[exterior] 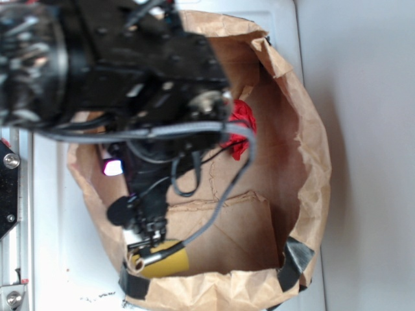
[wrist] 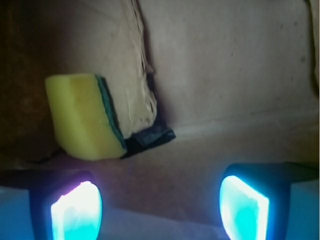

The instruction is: Grab the green sponge.

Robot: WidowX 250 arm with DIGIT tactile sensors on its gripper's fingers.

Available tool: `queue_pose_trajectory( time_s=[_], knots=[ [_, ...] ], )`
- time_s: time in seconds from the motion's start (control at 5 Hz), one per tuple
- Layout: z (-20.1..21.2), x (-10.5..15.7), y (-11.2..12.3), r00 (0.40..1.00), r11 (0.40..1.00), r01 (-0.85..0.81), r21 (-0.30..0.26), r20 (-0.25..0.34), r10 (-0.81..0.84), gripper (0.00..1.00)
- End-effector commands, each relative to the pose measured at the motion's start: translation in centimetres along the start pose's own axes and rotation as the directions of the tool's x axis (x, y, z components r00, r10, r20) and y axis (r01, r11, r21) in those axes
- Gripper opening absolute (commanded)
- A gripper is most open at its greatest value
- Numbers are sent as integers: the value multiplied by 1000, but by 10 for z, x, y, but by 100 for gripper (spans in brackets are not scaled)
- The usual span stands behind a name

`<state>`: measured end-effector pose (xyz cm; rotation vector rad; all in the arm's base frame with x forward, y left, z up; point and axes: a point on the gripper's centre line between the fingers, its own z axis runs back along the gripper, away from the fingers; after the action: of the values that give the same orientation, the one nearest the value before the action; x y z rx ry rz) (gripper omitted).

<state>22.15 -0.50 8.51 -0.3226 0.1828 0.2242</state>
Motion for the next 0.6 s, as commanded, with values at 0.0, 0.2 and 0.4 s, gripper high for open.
queue_pose_trajectory(
  time_s=[0.0,0.2,0.4],
  knots=[
    [5,-1,2,997,1000,-5,-3,80,5,100],
    [8,2,-1,997,1000,-19,-13,73,20,100],
    [24,11,-4,997,998,-40,-38,65,43,100]
  ],
)
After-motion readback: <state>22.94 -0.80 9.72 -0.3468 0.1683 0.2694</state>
